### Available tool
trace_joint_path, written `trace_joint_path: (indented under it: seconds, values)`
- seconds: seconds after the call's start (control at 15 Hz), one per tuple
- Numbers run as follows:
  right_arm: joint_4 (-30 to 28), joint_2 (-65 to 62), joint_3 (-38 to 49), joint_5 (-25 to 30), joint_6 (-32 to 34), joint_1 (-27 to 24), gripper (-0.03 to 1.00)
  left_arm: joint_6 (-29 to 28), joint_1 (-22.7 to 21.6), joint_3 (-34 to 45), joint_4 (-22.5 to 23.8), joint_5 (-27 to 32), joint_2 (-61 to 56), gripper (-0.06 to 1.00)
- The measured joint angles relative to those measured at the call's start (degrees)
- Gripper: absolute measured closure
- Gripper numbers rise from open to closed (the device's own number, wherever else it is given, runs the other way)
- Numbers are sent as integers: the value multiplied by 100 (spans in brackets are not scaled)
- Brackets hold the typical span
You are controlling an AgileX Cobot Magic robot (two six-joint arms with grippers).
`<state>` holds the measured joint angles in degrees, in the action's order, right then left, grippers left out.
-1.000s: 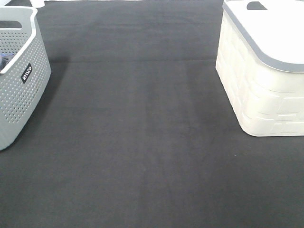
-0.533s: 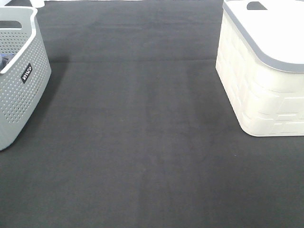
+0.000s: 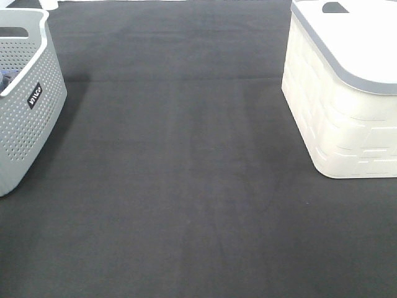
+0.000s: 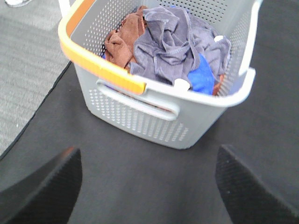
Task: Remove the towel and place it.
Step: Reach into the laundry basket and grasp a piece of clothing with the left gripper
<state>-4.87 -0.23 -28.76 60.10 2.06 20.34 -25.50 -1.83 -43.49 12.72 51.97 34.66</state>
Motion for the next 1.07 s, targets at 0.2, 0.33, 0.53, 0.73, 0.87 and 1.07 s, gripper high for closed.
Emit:
trace_joint_path:
  seconds: [0.2, 0.33, 0.53, 0.73, 0.87, 1.07]
  values:
    - [0, 0, 0, 0, 0, 0, 20, -544, 0, -688, 23, -304, 1387, 21]
    - [0, 0, 0, 0, 0, 0, 20, -625, 0, -1129, 29, -556, 2131, 21]
    - [0, 0, 0, 0, 0, 0, 20, -1031, 0, -1816, 132, -848, 3037, 21]
    - [0, 0, 0, 0, 0, 0, 20, -1874, 0, -2309, 630, -859, 3822, 21]
    - [0, 0, 0, 0, 0, 0, 20, -2349, 0, -2452, 991, -871, 4280, 21]
    - [0, 0, 0, 0, 0, 0, 20, -2722, 0, -2681, 1381, -900, 5025, 21]
